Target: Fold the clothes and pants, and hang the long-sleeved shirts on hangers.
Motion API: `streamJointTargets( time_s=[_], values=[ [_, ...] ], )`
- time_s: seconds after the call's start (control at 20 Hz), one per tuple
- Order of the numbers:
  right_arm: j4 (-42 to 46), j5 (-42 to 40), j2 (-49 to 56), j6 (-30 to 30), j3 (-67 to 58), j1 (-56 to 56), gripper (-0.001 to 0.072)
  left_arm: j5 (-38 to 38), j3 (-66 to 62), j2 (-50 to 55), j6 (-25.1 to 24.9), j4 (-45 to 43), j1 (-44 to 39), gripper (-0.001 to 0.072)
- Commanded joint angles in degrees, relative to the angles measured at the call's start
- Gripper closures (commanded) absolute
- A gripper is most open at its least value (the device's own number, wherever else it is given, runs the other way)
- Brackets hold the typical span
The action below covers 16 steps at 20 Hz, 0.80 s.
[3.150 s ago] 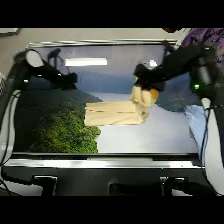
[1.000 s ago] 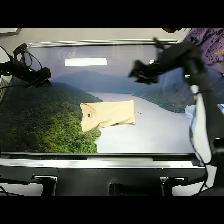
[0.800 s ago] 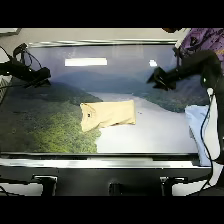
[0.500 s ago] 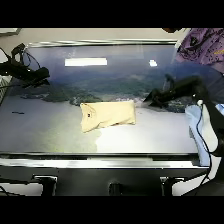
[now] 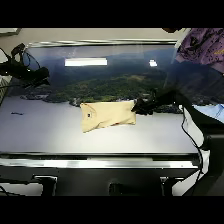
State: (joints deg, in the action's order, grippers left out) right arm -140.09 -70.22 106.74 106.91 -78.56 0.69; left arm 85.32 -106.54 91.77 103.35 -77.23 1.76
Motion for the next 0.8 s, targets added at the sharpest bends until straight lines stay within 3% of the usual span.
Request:
streamJointTargets(
  time_s=[0.0, 0.05, 0.75],
  values=[
    [-0.50, 1.25, 0.22, -0.31, 0.11, 2.21, 0.0559, -0.24, -0.02, 0.00, 0.00, 0.00, -0.04, 0.0691],
    [-0.57, 1.27, -0.09, -0.31, -0.11, 2.19, 0.0685, -0.24, -0.02, 0.00, -0.02, 0.00, -0.04, 0.0691],
    [4.59, 3.52, -4.76, -23.17, -26.62, -17.57, 0.0683, -0.20, -0.02, 0.00, 0.00, 0.04, -0.07, 0.0691]
  ],
)
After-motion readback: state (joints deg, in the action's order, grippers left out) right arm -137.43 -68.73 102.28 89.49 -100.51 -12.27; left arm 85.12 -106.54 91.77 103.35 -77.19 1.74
